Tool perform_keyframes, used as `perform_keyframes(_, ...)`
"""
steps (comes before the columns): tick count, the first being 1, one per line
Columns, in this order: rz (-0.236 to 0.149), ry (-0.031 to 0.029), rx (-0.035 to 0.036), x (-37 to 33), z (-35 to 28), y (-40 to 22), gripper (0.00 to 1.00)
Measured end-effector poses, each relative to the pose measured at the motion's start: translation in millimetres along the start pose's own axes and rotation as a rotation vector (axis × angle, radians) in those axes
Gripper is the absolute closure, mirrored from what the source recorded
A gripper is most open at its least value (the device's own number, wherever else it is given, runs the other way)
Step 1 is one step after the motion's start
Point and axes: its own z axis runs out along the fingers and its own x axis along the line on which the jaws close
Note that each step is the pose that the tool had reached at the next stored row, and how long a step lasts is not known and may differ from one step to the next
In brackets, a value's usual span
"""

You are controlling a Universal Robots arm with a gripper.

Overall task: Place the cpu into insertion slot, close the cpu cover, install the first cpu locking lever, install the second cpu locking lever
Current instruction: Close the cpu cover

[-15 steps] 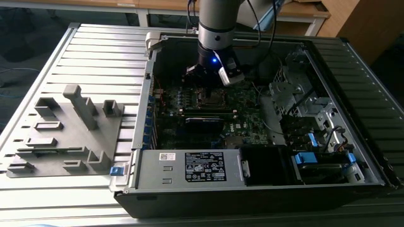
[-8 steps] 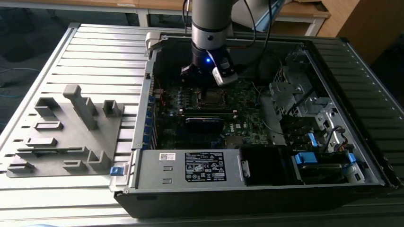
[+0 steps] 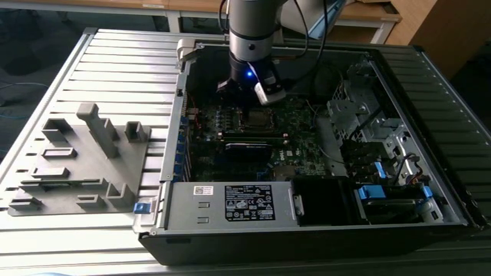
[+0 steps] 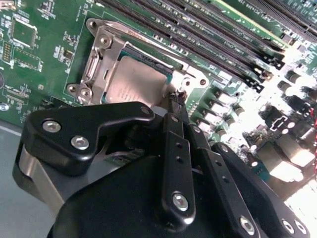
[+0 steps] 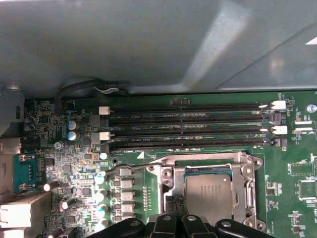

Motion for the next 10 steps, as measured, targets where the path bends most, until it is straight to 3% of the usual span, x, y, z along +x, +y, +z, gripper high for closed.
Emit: perform_keyframes(10, -0.016, -0.0005, -0.0004, 1.3, 0.7, 1.6, 0.89)
